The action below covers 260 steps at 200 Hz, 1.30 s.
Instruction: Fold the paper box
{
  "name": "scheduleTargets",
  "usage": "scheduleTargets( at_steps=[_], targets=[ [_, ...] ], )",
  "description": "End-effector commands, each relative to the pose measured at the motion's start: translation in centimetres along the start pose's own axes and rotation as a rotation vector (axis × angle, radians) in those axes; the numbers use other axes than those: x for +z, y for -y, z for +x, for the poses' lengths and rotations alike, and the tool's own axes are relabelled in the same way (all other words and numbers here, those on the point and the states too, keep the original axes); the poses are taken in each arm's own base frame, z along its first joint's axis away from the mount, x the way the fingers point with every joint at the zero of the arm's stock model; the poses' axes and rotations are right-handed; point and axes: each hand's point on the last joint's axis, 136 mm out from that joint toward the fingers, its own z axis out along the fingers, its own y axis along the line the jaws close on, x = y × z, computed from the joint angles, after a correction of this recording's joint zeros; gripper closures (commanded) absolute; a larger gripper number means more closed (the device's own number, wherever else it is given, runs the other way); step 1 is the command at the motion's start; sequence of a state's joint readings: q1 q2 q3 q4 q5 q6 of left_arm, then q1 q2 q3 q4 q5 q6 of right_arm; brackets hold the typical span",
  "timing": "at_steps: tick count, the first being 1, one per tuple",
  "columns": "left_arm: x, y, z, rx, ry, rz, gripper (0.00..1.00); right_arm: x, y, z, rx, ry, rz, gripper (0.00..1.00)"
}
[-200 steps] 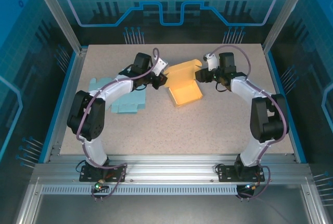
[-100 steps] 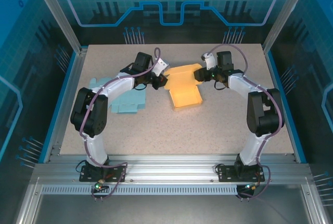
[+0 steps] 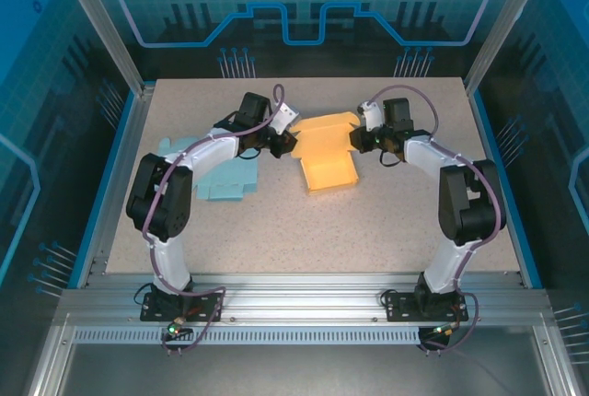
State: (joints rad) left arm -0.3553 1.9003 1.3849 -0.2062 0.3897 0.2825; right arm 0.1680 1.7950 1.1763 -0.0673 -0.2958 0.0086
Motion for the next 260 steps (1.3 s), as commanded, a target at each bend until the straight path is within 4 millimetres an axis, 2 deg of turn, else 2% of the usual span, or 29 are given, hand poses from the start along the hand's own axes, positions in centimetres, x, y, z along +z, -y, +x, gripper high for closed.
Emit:
scheduleTargets(
  at_steps=[1,18,44,81,129,189,260],
  targets=[
    [-0.1,-1.0,-0.7,-0.048,0.007,-0.047,1.0,-1.2,-0.3,-1.3,-0.011,0.039,0.045,0.92],
    [-0.3,-1.5,-1.3,-0.106,0.036,-0.111,1.0,-1.3,-1.0,-1.6,-0.013,0.051,0.09,0.96],
    [-0.6,-1.8,-2.6,-0.197,0.104,-0.211,1.0,-1.3,-2.1,-1.8,-0.013,0.081,0.178,0.96],
    [0.5,-1.8,-3.5,-0.273,0.165,-0.343,1.0,-0.6,-3.8,-1.9,0.002,0.119,0.291,0.99],
    [1.0,-0.6,-2.8,-0.37,0.209,-0.347,1.0,0.2,-4.6,-1.5,0.047,0.15,0.359,1.0],
    [1.0,1.1,-1.8,-0.44,0.275,-0.303,1.0,0.8,-5.9,-0.5,0.059,0.193,0.352,1.0],
    [0.7,3.1,-0.3,-0.484,0.289,-0.244,1.0,0.4,-6.7,1.1,0.053,0.21,0.356,1.0]
  ],
)
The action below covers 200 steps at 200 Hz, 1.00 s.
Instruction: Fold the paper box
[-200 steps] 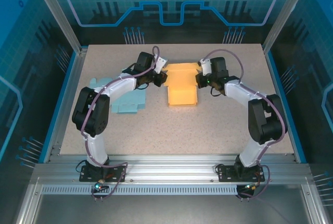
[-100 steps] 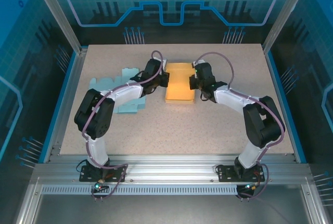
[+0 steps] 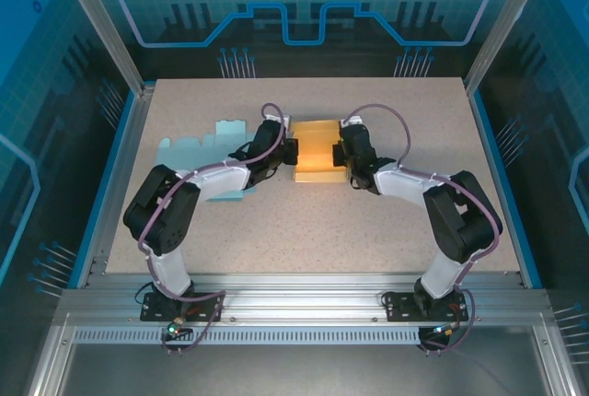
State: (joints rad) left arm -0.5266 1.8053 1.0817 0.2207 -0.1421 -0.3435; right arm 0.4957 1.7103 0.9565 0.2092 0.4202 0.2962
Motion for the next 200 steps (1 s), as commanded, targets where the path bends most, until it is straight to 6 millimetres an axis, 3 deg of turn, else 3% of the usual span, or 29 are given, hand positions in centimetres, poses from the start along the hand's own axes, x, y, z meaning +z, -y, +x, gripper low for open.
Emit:
scheduleTargets(
  at_steps=[1,28,34,38,48,120,160,200],
  targets=[
    [-1.2,3.5,0.1,-0.042,0.012,0.13,1.0,-1.2,-2.9,-0.2,0.005,0.035,-0.092,1.0],
    [-1.7,3.8,1.1,-0.06,-0.002,0.148,1.0,-1.9,-2.9,0.8,-0.008,0.026,-0.088,1.0],
    [-1.8,3.8,1.2,-0.072,-0.002,0.155,1.0,-2.1,-3.1,0.0,0.001,0.056,-0.096,1.0],
    [-1.9,3.9,1.3,-0.079,-0.003,0.159,1.0,-2.2,-2.9,1.0,-0.006,0.043,-0.092,1.0],
    [-2.1,4.1,1.2,-0.088,0.003,0.169,1.0,-2.5,-2.8,1.2,-0.008,0.053,-0.091,1.0],
    [-3.9,6.9,-1.9,-0.064,0.097,0.226,1.0,-4.7,-3.9,-1.0,-0.067,0.179,-0.125,1.0],
    [-3.6,7.4,-3.2,-0.046,0.161,0.237,1.0,-4.4,-4.6,-2.9,-0.078,0.249,-0.132,1.0],
    [-3.2,8.3,-3.3,-0.067,0.209,0.255,1.0,-3.0,-5.5,-3.1,-0.045,0.256,-0.146,1.0]
  ],
)
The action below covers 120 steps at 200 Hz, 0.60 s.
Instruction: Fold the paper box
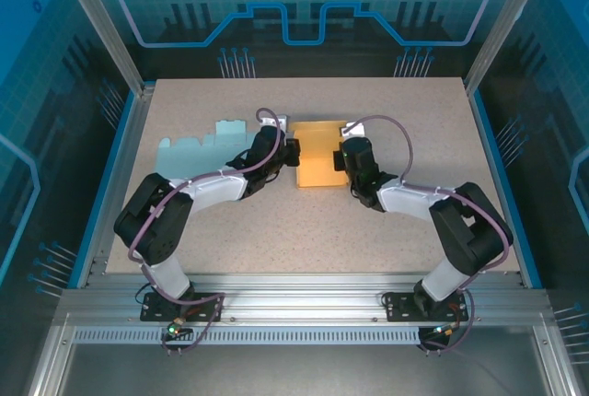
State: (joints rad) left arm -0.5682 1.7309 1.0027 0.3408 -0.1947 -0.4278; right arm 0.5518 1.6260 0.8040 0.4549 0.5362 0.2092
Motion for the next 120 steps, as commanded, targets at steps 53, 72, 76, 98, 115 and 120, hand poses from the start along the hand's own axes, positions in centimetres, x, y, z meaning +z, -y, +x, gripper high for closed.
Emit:
scheduleTargets(
  at_steps=[53,72,76,98,115,120],
  targets=[
    [0.1,7.1,0.7,-0.04,0.074,0.217,1.0,0.4,-5.5,-1.2,0.048,0.068,-0.172,1.0],
    [0.2,7.0,1.5,-0.059,0.063,0.215,1.0,0.4,-5.5,-0.8,0.049,0.064,-0.171,1.0],
    [0.2,7.0,1.6,-0.061,0.061,0.214,1.0,0.4,-5.5,-0.8,0.049,0.063,-0.171,1.0],
    [0.2,6.9,2.1,-0.065,0.056,0.207,1.0,0.3,-5.4,-0.4,0.049,0.058,-0.17,1.0],
    [0.1,6.9,2.2,-0.068,0.061,0.206,1.0,0.3,-5.4,-0.1,0.05,0.054,-0.172,1.0],
    [0.1,7.0,2.1,-0.067,0.063,0.205,1.0,0.3,-5.4,-0.1,0.051,0.052,-0.172,1.0]
  ],
)
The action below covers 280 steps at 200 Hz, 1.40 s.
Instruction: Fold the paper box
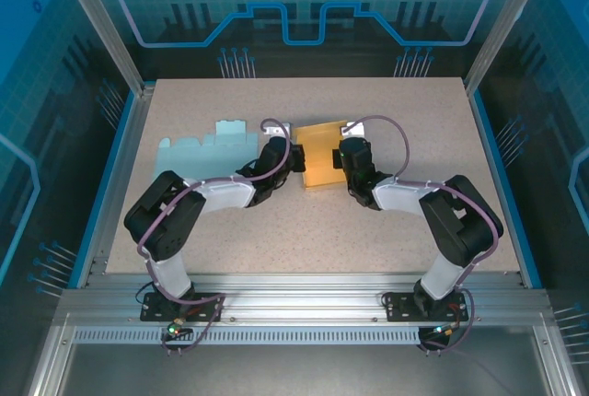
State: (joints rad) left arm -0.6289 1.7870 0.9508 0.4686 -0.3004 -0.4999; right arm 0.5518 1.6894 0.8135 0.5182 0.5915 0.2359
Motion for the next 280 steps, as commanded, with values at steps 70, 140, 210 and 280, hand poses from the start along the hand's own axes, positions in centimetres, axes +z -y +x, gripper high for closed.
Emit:
scheduleTargets(
  at_steps=[70,140,210,280],
  targets=[
    [-1.5,7.0,-4.1,0.061,0.102,0.162,1.0,-1.3,-5.8,-0.8,0.062,-0.013,-0.215,0.98],
    [-0.4,5.6,-4.4,0.042,0.125,0.126,1.0,-1.0,-4.9,-0.1,0.093,-0.052,-0.188,0.95],
    [0.3,6.1,-3.1,-0.02,0.115,0.157,1.0,-0.3,-5.4,0.0,0.097,-0.037,-0.199,0.95],
    [0.6,5.4,0.2,-0.03,0.045,0.142,1.0,-0.2,-5.3,0.8,0.097,-0.051,-0.196,0.96]
  ],
)
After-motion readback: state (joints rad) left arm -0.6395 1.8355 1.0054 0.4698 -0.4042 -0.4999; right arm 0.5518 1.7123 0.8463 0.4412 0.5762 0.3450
